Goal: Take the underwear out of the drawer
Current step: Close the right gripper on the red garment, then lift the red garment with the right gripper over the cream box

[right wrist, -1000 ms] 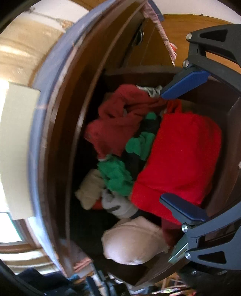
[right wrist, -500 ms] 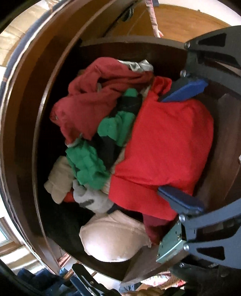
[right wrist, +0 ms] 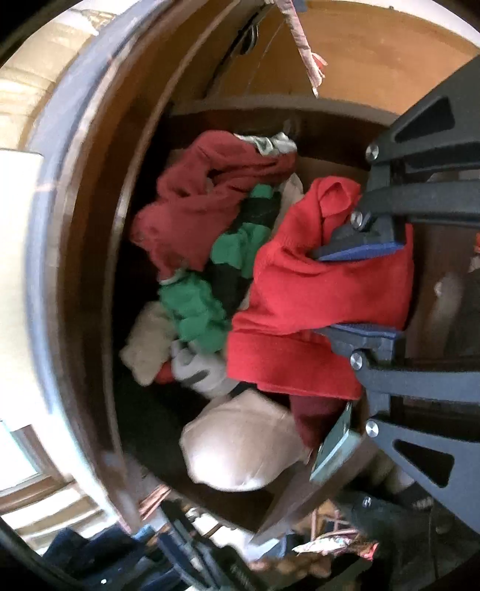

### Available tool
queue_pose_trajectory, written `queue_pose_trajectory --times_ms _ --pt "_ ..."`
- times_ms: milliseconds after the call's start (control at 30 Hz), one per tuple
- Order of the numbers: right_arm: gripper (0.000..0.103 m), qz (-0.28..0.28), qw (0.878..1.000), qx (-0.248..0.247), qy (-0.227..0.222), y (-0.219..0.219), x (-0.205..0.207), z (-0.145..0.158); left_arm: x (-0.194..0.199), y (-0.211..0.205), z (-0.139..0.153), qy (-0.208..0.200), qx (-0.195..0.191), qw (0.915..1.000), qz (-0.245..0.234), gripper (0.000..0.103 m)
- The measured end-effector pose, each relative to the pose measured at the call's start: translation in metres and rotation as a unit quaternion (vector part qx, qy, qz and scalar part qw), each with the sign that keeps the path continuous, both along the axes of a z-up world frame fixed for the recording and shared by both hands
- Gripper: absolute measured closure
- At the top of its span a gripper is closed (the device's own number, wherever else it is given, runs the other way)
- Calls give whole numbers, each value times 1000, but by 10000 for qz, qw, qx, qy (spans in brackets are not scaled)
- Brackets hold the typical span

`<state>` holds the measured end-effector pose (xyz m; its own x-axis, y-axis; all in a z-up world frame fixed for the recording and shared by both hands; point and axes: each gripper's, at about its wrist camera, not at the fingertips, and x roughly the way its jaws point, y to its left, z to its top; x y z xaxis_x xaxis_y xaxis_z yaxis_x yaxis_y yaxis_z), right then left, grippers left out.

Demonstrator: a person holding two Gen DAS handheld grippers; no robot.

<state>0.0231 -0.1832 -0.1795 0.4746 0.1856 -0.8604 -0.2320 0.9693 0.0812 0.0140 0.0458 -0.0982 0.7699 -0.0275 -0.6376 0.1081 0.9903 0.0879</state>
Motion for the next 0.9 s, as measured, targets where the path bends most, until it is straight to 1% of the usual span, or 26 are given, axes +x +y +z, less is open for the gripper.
queue_pose_trajectory --times_ms 67,200,300,367,433,500,533,567,633,700,733,800,833,900 --pt "73 -67 9996 97 -243 -4 -6 18 -1 0 2 -51 -11 10000 5 0" --pt "73 -167 9974 340 -610 -15 -3 53 -3 1 5 -120 -45 9999 -4 0" --pt "73 -198 9935 534 -989 -21 -7 84 -4 2 8 -226 -86 9997 -55 0" --pt "73 -216 9891 610 -1324 -24 -4 113 -5 2 11 -330 -81 9994 -64 0" --pt "73 -252 9847 684 -1586 -23 7 133 -6 2 15 -437 -88 9990 -73 0" --pt "73 -315 9787 619 -1930 -28 16 160 -5 1 18 -467 -96 9988 -82 0" --pt "73 -353 9749 510 -2137 -27 22 173 -4 1 19 -486 -107 9987 -100 0" --pt "73 -384 9711 403 -2321 -27 31 188 -4 -1 20 -505 -110 9986 -119 0" --pt "73 -473 9663 382 -2500 -31 52 208 -2 -3 22 -537 -100 9984 -160 0" --pt "73 -651 9595 286 -2726 -34 85 229 1 -6 24 -587 -91 9980 -212 0" --pt "73 -723 9573 236 -2788 -35 95 235 2 -6 25 -613 -101 9978 -219 0" --pt "73 -923 9540 218 -2844 -37 134 246 6 -7 28 -669 -144 9974 -247 0" --pt "73 -966 9535 215 -2848 -37 146 247 8 -7 29 -676 -147 9973 -250 0" --pt "73 -1133 9536 199 -2781 -36 183 245 13 -7 30 -681 -159 9973 -224 0"
